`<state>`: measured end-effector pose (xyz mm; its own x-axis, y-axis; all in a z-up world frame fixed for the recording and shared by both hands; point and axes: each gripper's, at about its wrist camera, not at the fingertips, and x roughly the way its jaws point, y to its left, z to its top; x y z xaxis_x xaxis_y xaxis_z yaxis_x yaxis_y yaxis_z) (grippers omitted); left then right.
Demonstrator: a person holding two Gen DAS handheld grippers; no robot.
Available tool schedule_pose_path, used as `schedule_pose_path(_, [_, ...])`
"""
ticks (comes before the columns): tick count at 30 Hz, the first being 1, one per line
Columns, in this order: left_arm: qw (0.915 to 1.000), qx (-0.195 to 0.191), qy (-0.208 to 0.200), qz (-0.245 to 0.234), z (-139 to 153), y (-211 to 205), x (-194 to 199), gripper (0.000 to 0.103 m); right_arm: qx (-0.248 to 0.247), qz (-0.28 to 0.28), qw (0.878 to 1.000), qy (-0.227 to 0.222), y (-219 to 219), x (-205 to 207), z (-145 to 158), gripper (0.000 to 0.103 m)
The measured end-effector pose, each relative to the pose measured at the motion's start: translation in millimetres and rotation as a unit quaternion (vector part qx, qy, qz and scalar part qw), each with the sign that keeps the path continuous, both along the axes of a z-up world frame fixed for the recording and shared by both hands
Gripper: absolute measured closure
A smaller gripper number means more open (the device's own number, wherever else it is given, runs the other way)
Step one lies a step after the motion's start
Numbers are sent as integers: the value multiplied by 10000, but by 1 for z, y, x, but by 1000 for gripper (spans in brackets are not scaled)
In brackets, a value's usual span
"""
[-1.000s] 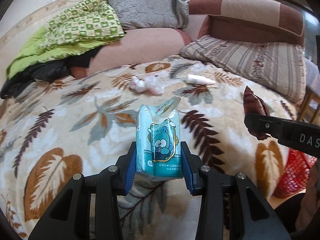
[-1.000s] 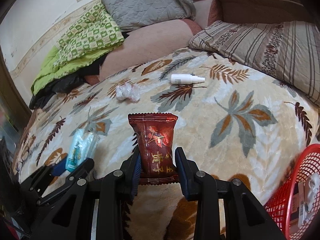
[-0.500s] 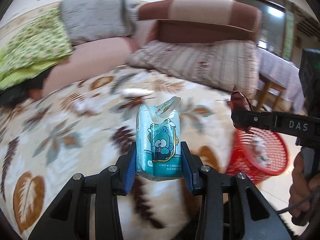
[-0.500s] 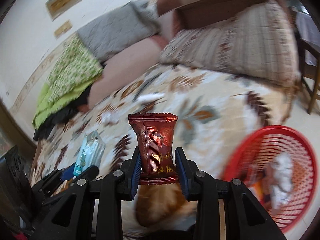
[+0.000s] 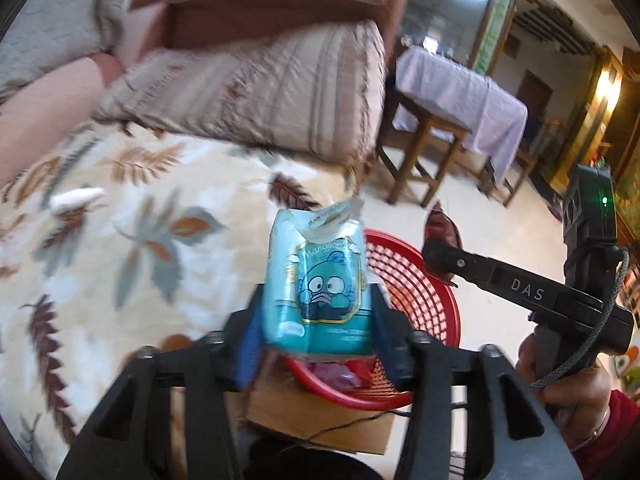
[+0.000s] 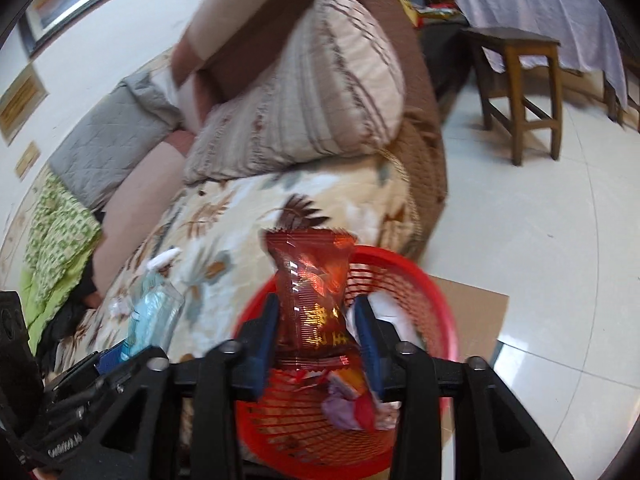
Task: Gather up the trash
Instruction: 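Carry both items over the wastebasket and open both tools to drop them, then grasp the clear plastic bags with the left tool while the right tool grasps the white spray bottle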
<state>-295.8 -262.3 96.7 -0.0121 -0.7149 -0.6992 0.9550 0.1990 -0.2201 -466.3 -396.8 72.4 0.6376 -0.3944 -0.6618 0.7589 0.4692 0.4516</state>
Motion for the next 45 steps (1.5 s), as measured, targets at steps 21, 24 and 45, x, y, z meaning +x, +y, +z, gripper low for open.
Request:
schedule_pose_path(21, [9799, 146, 95, 1985, -7, 131, 128, 40, -323, 2013, 9790, -14, 81, 143, 24, 44])
schedule_pose_path(24, [9667, 207, 166, 2545, -7, 155, 169, 40, -322, 2287, 9730, -25, 93, 169, 28, 43])
schedule_pose_path(45, [8467, 387, 2184, 4837, -83, 126, 425, 40, -611, 2801, 9576, 297, 45, 277, 35, 37])
